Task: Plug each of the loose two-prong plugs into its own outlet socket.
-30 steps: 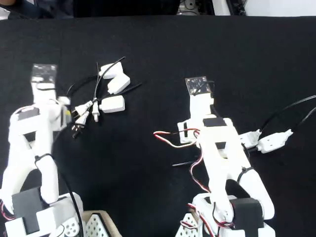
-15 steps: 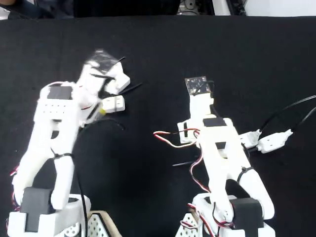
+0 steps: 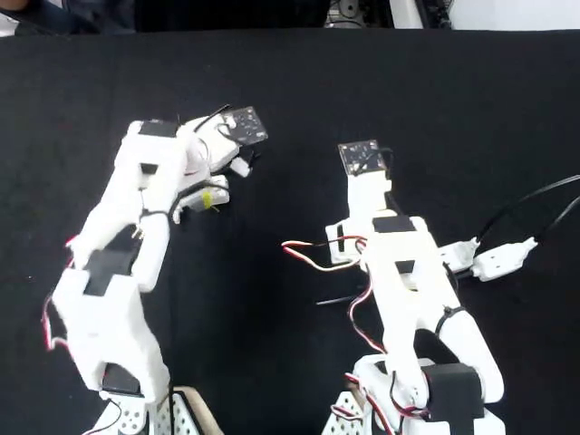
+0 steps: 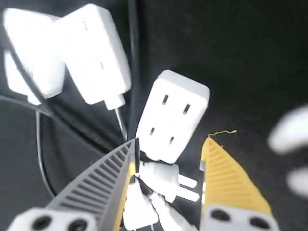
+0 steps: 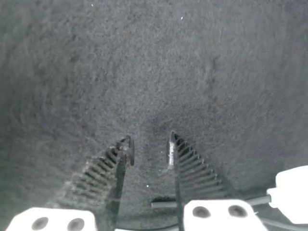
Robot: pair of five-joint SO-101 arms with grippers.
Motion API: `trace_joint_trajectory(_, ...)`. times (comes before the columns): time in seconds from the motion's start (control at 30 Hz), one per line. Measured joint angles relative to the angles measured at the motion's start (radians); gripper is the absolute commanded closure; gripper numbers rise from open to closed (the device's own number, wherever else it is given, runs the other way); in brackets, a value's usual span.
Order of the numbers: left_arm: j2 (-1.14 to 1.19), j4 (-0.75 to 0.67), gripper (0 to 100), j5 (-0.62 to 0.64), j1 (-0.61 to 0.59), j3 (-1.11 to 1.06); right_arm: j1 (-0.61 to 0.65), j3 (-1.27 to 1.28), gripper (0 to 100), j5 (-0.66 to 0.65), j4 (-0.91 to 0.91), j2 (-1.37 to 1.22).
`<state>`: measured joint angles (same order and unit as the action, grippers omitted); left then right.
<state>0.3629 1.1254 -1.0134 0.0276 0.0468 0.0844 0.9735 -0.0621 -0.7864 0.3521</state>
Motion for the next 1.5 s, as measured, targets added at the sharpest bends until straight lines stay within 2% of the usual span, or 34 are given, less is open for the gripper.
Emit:
trace_joint_trajectory(0.13,0.123,0.078,78,-0.021,0.0,0.158,0.0,0.0,87.8,-0.003,0.0,0.0)
trace_joint_trajectory(0.3,0.236,0.086,78,-0.049,0.002,0.255,0.0,0.0,87.8,-0.005,0.0,0.0)
trace_joint_trajectory(0.6,0.331,0.087,78,-0.123,0.002,0.313,0.0,0.0,87.8,-0.005,0.0,0.0)
trace_joint_trajectory(0.83,0.347,0.092,97,-0.129,0.002,0.316,0.0,0.0,87.8,-0.005,0.0,0.0)
trace_joint_trajectory(1.1,0.351,0.19,97,-0.13,0.012,0.339,0.0,0.0,87.8,-0.005,0.0,0.0)
trace_joint_trajectory(1.27,0.359,0.252,97,-0.011,0.012,0.413,0.0,0.0,87.8,-0.005,0.0,0.0)
trace_joint_trajectory(1.5,0.281,0.462,97,0.226,0.011,0.548,0.0,0.0,87.8,-0.005,0.0,0.0)
